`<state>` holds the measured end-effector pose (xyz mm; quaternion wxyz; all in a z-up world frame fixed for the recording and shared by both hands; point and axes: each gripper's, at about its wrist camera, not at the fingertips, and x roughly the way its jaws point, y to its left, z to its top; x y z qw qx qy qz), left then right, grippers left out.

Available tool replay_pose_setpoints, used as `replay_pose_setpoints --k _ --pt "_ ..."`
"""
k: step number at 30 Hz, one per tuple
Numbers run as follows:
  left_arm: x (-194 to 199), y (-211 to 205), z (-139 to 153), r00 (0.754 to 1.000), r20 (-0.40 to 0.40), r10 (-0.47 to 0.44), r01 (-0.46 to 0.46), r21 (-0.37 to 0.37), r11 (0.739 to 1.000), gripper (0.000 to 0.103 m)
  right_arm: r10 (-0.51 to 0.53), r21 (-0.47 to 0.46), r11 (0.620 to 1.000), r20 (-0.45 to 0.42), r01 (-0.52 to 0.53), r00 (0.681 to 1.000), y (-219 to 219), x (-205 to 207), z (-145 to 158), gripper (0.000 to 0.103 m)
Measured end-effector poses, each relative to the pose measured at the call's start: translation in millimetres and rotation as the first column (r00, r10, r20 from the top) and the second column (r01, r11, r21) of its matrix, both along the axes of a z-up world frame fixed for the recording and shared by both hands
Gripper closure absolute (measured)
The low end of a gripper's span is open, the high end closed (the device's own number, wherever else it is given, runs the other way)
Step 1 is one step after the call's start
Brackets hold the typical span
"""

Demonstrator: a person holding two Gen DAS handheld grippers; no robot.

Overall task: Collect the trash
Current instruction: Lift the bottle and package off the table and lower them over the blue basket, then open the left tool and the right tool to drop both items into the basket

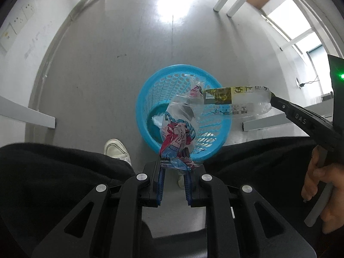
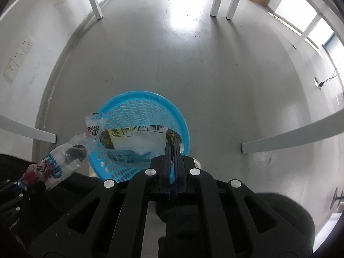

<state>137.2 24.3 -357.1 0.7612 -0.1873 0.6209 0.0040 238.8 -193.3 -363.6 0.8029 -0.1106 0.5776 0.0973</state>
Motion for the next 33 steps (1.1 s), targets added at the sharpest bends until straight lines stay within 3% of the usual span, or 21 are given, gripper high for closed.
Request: replay_pose_setpoints --k 12,26,27,28,30,31,33 --pt "44.4 -3.2 -53.4 0.991 -0.137 0.012 -0.014 -0.016 1.0 0.088 -0.028 -0.044 0.999 -0.138 0.022 0.99 14.9 44.0 -67.9 0.101" --pt "62.7 -3.7 -90.6 0.965 -0.261 0.035 -0.044 -0.026 0.999 0.087 -0.078 -0.11 0.993 -0.237 0.053 0.968 9.9 58.1 -112.2 0.099" --pt "62.7 -1.7 -91.8 0.964 -0.262 0.042 -0.053 -0.033 0.998 0.085 -0.077 -0.104 0.993 -0.238 0.053 0.968 10.0 57.8 -111.7 0.097" --pt "63.8 0.3 -91.9 0.963 -0.263 0.05 -0.064 -0.043 0.997 0.081 -0.077 -0.095 0.994 -0.241 0.056 0.968 9.5 57.8 -111.5 0.089" --pt "64.8 7.5 -92.0 0.963 -0.259 0.077 -0.102 -0.082 0.991 0.048 -0.081 -0.072 0.995 -0.246 0.065 0.966 7.7 57.3 -108.9 0.077" --pt "65.0 9.5 -91.8 0.963 -0.254 0.088 -0.113 -0.087 0.99 0.047 -0.081 -0.054 0.996 -0.255 0.07 0.964 6.8 57.2 -108.4 0.071" --pt "65.3 10.5 -90.7 0.964 -0.25 0.091 -0.114 -0.079 0.99 0.047 -0.073 -0.019 0.997 -0.28 0.071 0.957 7.4 55.7 -108.3 0.069"
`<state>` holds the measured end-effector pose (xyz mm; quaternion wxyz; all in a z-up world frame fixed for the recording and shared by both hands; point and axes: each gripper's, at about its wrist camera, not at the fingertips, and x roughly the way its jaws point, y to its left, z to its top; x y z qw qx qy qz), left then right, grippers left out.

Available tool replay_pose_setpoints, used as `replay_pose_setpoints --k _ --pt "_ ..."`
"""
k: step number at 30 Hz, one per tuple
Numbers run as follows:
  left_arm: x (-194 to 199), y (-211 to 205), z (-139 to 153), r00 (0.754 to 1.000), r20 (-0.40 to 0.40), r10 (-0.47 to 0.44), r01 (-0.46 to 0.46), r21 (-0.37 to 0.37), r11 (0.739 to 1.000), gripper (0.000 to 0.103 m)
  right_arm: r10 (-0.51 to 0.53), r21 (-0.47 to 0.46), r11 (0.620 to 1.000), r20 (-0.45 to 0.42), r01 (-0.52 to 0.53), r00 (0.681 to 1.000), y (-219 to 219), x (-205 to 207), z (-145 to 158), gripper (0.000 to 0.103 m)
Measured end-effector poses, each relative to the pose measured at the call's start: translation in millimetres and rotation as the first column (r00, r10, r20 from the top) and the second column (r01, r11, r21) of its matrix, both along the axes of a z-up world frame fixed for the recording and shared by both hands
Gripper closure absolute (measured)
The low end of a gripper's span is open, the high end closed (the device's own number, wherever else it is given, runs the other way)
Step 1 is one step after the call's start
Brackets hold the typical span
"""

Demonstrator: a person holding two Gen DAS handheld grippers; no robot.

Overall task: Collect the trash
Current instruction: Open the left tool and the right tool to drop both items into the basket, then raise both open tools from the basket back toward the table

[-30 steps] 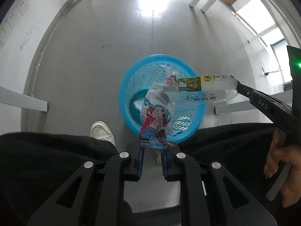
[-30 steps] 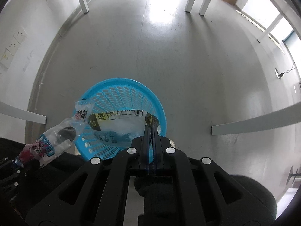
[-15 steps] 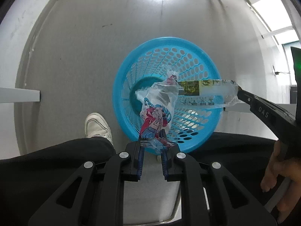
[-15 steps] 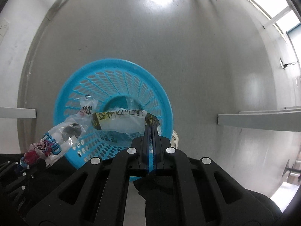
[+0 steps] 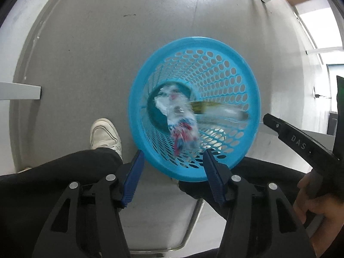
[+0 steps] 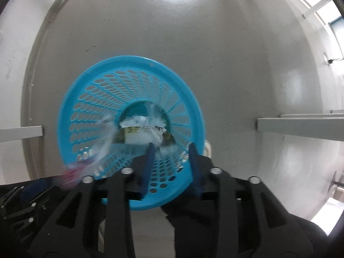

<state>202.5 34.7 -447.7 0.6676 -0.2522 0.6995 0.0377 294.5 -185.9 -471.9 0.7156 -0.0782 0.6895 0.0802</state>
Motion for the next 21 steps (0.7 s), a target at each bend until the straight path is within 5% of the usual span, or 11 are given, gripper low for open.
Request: replay_pose_setpoints --k 13,21 --pt "-5.3 -0.5 14.6 0.999 0.052 0.001 -0.004 0.053 0.999 0.046 0.043 0.072 0.996 0.027 -0.045 0.999 12.2 -23.6 25.6 0.061" --pt "-26.7 19.2 59.2 0.982 0.179 0.066 -0.076 0.052 0.996 0.043 0.074 0.124 0.988 0.125 -0.09 0.989 13.7 -55.1 71.3 0.051"
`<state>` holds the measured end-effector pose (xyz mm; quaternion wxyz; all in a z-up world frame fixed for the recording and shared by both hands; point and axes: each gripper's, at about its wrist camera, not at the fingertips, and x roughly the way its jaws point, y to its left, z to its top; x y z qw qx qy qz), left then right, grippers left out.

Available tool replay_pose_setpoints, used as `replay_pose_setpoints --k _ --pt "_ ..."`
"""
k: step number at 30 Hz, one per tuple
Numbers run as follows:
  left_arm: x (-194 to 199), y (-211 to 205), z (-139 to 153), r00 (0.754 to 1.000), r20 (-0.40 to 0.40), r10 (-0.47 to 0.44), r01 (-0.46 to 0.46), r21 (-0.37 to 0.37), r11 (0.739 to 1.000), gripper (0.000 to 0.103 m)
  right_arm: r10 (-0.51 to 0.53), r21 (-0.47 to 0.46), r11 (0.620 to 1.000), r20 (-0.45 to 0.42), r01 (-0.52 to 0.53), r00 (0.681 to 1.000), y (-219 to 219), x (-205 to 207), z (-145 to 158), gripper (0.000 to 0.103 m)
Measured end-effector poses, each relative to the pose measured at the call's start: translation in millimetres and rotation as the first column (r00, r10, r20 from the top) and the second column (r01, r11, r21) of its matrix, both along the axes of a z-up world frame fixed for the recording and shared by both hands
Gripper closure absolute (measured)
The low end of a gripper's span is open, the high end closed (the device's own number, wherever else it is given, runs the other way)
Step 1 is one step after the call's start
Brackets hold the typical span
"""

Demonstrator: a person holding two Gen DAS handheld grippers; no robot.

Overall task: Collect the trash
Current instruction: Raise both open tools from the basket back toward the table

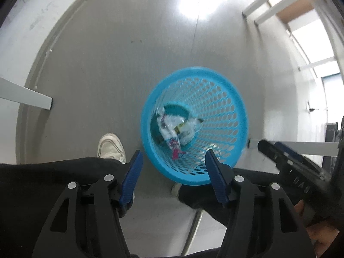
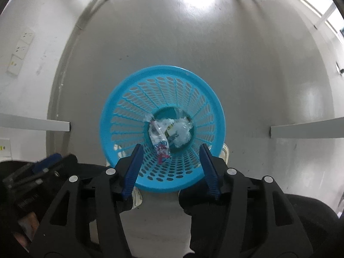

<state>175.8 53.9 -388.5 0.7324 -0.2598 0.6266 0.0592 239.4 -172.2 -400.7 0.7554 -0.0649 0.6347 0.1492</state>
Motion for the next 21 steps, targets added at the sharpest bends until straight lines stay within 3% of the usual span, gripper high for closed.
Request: replay_pose_setpoints --k 11,14,16,21 --pt "-27.5 -11.7 62.4 0.977 0.199 -0.074 0.046 0.144 0.989 0.042 0.036 0.073 0.996 0.128 -0.046 0.991 -16.3 -51.9 58.9 0.046" --pt "-35.4 -18.0 72.1 0.973 0.202 -0.113 0.075 0.19 0.979 0.042 0.047 0.096 0.993 0.162 -0.063 0.986 -23.2 -66.6 74.5 0.044" --pt "-42.2 -21.7 79.6 0.973 0.191 -0.128 0.091 0.19 0.978 0.042 0.049 0.116 0.991 0.168 -0.069 0.985 -29.5 -75.7 83.7 0.039" --pt "-65.2 -28.5 111.1 0.959 0.237 -0.153 0.108 0.191 0.976 0.037 0.04 0.134 0.988 0.219 -0.07 0.975 -39.2 -93.0 107.4 0.039"
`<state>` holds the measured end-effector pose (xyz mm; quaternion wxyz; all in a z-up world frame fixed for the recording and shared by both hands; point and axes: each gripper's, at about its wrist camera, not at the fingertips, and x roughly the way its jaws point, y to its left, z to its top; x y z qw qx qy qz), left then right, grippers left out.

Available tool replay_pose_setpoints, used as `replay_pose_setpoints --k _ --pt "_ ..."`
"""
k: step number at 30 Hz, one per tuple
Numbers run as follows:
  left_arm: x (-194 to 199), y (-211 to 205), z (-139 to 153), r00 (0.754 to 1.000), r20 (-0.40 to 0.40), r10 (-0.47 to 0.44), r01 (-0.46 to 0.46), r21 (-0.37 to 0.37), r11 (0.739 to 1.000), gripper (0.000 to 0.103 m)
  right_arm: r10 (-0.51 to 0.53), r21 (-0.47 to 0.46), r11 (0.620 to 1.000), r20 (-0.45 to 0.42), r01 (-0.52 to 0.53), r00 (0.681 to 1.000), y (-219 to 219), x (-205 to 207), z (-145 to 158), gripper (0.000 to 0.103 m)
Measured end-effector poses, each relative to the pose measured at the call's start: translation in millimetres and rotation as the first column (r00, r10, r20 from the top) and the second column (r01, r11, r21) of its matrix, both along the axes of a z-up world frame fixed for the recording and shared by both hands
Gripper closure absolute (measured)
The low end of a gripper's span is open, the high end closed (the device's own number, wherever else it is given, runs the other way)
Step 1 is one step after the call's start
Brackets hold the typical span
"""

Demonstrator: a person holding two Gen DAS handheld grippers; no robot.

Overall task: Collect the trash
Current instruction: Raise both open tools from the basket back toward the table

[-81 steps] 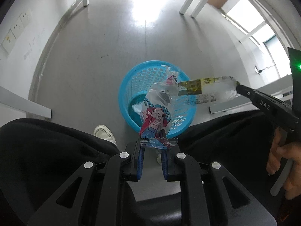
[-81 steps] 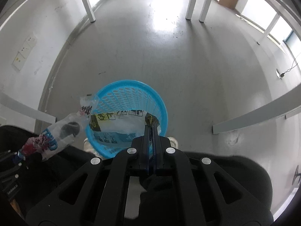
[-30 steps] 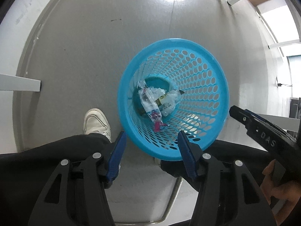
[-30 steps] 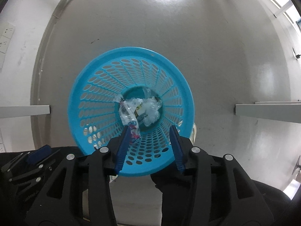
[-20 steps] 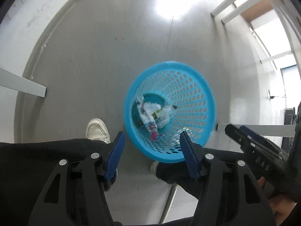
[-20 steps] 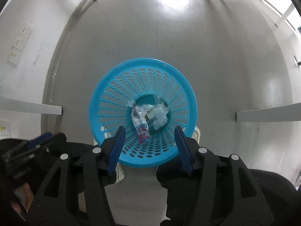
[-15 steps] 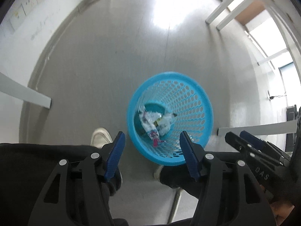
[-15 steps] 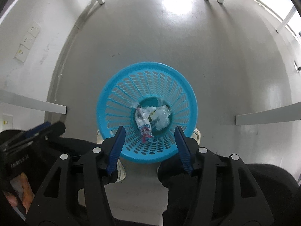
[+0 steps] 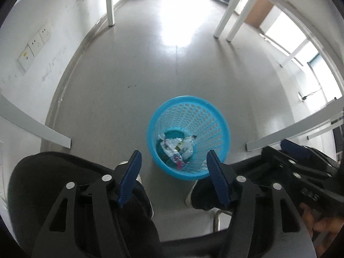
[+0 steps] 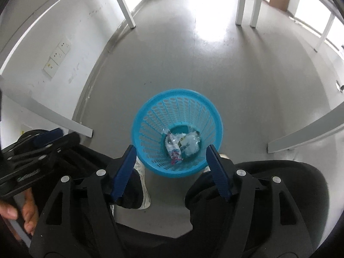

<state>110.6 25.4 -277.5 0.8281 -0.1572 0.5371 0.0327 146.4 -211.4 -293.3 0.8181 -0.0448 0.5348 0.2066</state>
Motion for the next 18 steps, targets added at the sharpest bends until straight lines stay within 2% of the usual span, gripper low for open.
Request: replay_pose_setpoints --k 2,5,7,10,14,18 --pt "-11.8 -1.2 15.8 0.999 0.033 -0.009 0.009 -0.009 1.0 0.036 0.003 0.01 1.0 0.017 -0.003 1.0 -3.5 -8.0 9.6 0.039" --pt "-29.0 -3.9 43.1 0.994 0.106 -0.025 0.023 0.016 1.0 0.032 0.018 0.018 1.0 0.06 -0.019 0.998 -9.1 -24.2 31.4 0.039" --pt "-40.6 -8.1 59.2 0.987 0.157 -0.039 0.031 0.05 0.998 0.029 0.026 0.054 0.998 0.084 -0.031 0.996 -14.8 -38.3 48.8 0.038" --pt "-56.8 -19.0 78.4 0.976 0.2 -0.084 0.055 0.147 0.988 0.025 0.033 0.074 0.996 0.141 -0.044 0.989 -21.5 -57.6 72.8 0.037" --pt "-74.4 -23.3 95.2 0.967 0.236 -0.09 0.059 0.134 0.989 0.022 0.027 0.104 0.993 0.201 -0.049 0.979 -32.5 -75.3 100.5 0.034" --pt "-92.0 -25.3 117.3 0.949 0.302 -0.095 0.049 0.155 0.987 0.014 0.007 0.128 0.991 0.262 -0.042 0.965 -47.5 -92.0 127.3 0.031"
